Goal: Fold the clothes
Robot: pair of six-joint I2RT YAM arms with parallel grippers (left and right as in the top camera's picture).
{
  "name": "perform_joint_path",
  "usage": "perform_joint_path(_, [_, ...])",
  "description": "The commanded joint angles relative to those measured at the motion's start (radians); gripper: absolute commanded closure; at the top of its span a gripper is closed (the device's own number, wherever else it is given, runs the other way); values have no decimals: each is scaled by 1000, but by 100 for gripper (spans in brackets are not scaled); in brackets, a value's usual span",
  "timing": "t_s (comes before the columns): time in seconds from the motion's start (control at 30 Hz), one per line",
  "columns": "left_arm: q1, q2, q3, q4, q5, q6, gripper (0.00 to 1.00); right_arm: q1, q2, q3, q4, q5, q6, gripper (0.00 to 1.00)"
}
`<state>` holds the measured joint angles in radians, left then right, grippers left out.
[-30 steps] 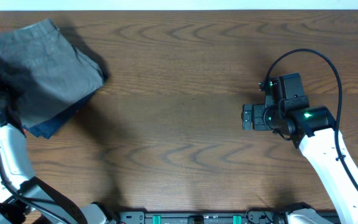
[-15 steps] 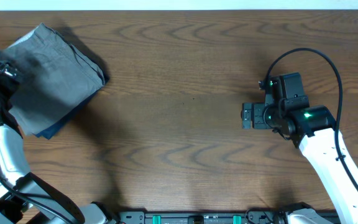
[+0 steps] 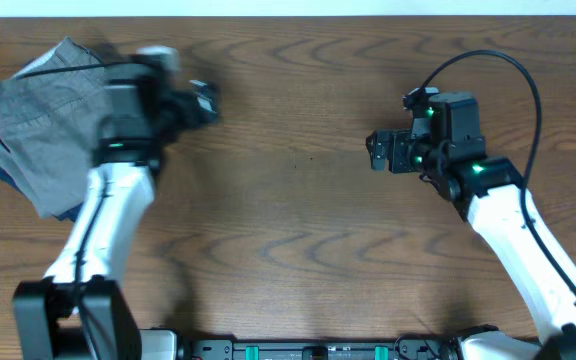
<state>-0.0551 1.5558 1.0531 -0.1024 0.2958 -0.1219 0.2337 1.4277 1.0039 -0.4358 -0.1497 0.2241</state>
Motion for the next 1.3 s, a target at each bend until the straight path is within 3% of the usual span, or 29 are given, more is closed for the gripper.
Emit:
perform_joint_path(0.0, [-98,51,10,-111,-169,111,2,-24,40,10,13,-8,7,1])
perform_joint_path(0.2, [-131,21,24,-483,-245,111,2,-128,55,14,-120,-20,7,1])
perform_joint_path(0.33, [-130,-45,39,-758,-244,54,2,-179,51,41,-358,-20,7,1])
perform_joint_path(0.43, [-131,-104,32,-842,-241,23,2,-199,24,41,-438,-9,7,1])
perform_joint_path(0.67, [-134,-423,-39,-795,-233,24,2,-183,-184,25,-459,16,8,1])
perform_joint_path(0.97, [-156,-939,-246,-650,-237,35,2,-56,-748,-148,-373,281,64,1])
perform_joint_path(1.27, [-156,-1061,-286,-656,-230,35,2,-50,-1064,-180,-535,281,56,1])
